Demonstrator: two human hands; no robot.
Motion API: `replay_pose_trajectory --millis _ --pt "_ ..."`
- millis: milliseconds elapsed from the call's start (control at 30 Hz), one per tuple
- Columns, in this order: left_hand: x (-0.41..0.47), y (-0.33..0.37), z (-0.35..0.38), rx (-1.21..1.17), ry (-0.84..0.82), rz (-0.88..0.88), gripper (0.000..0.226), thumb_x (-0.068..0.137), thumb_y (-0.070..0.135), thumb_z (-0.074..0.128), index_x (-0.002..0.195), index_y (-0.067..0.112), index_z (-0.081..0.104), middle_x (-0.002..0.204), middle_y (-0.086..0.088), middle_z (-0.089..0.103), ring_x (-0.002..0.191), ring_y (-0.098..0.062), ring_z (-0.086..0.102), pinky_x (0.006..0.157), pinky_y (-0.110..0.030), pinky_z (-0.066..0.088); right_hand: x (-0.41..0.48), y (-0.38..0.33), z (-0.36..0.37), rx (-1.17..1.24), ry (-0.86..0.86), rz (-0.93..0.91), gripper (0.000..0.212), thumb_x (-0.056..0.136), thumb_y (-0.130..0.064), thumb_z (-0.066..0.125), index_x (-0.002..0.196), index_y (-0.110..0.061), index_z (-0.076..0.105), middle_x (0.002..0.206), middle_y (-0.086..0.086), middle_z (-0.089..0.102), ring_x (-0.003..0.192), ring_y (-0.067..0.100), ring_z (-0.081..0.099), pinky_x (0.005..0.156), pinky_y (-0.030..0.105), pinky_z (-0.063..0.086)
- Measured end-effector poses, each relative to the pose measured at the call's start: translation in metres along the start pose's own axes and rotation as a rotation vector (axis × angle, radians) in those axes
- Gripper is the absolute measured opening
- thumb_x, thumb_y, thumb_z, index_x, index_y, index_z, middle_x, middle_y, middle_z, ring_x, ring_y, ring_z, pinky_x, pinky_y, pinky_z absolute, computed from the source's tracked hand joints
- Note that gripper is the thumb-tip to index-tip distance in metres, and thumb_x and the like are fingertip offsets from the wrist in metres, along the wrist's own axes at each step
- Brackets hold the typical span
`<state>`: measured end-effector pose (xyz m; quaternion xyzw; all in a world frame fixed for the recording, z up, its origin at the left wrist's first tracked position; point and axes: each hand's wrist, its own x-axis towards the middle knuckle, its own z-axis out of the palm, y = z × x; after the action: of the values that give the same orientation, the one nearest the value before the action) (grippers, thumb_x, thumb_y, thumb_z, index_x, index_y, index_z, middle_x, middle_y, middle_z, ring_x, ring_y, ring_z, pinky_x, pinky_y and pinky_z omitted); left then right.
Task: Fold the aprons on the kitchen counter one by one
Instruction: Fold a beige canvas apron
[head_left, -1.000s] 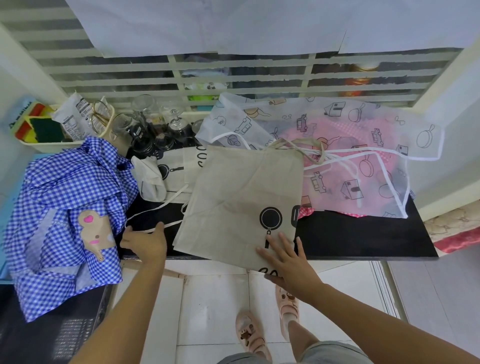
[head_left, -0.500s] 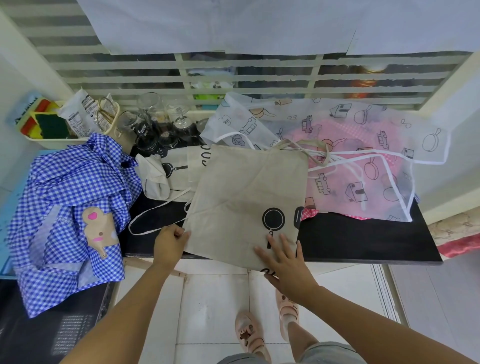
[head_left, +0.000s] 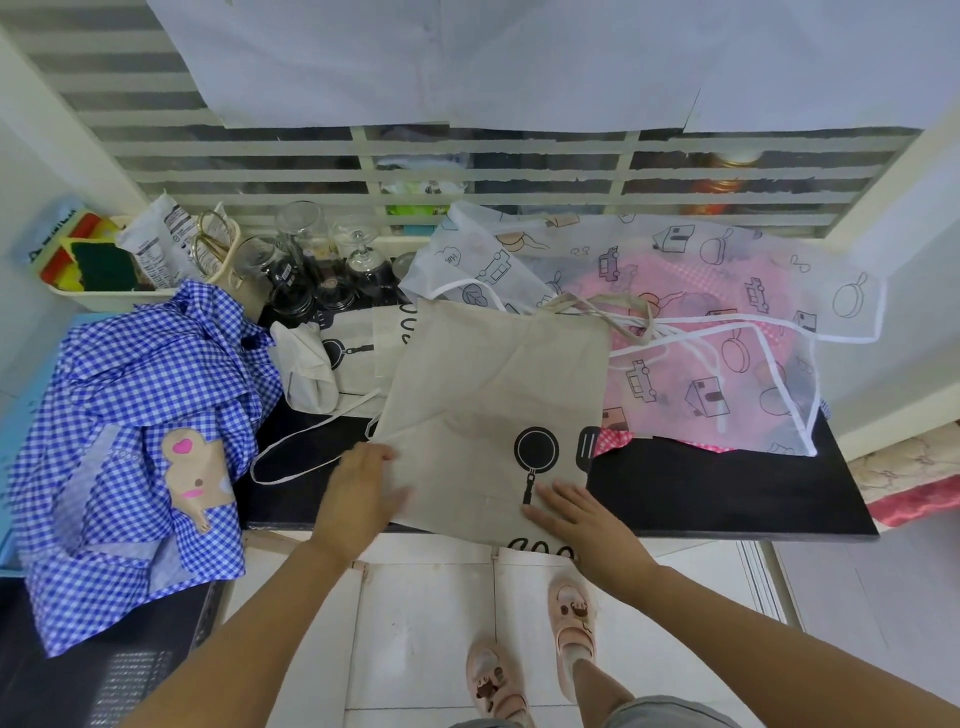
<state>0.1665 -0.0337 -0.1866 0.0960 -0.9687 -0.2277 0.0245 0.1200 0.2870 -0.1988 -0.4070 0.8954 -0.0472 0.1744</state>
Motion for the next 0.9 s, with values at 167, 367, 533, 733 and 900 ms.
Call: replay_pose_trajectory --millis 167,367,533,733,900 --pt "-0.014 0.024 0.026 0.212 -0.378 0.399 0.096 0.072 0.065 0.057 0.150 0.023 0.021 0.152 -0.003 0.034 0.141 -0.021 0.026 0.117 -0.038 0.020 0.000 0.006 -0.033 0.275 0.070 0.044 0.066 0.091 -0.003 0.052 0.146 -0.034 0.031 0.149 -0.012 0.038 0.142 0.009 0.025 0.119 0.027 -0.007" --pt "-0.002 0.042 0.018 0.276 -0.431 0.395 0.106 0.061 0.006 0.083 0.149 0.021 0.027 0.148 -0.010 0.041 0.134 -0.031 0.043 0.108 -0.035 0.035 -0.016 0.013 -0.052 0.244 -0.039 -0.060 0.067 0.095 -0.020 0.056 0.150 -0.033 0.021 0.158 -0.010 0.015 0.146 0.008 0.006 0.111 0.013 0.000" --pt "0.001 0.056 -0.005 0.357 -0.687 0.405 0.061 0.098 0.005 0.038 0.153 0.021 0.016 0.161 -0.002 -0.002 0.149 -0.018 -0.002 0.115 -0.019 0.003 -0.021 0.040 -0.038 -0.021 -0.143 0.055 0.106 0.085 -0.042 0.066 0.141 -0.039 -0.025 0.151 -0.008 -0.030 0.138 0.012 -0.027 0.111 0.024 -0.009" --pt "0.003 0.085 -0.036 0.185 -0.947 0.218 0.041 0.102 0.017 0.039 0.143 0.016 0.044 0.149 -0.004 0.041 0.134 -0.018 0.040 0.101 -0.012 0.026 -0.006 0.041 -0.024 0.007 -0.103 -0.089 0.073 0.093 -0.031 0.059 0.151 -0.039 0.015 0.159 -0.007 -0.008 0.145 0.016 -0.013 0.118 0.030 -0.006" --pt "0.060 0.116 -0.076 0.150 -0.961 0.060 0.031 0.101 0.023 0.045 0.108 -0.003 0.059 0.091 -0.021 0.059 0.061 -0.008 0.043 0.051 -0.008 0.032 -0.002 0.050 -0.059 0.611 -0.230 0.189 0.035 0.093 -0.016 0.059 0.128 -0.021 0.059 0.126 -0.015 0.058 0.127 0.010 0.048 0.101 0.015 0.034"
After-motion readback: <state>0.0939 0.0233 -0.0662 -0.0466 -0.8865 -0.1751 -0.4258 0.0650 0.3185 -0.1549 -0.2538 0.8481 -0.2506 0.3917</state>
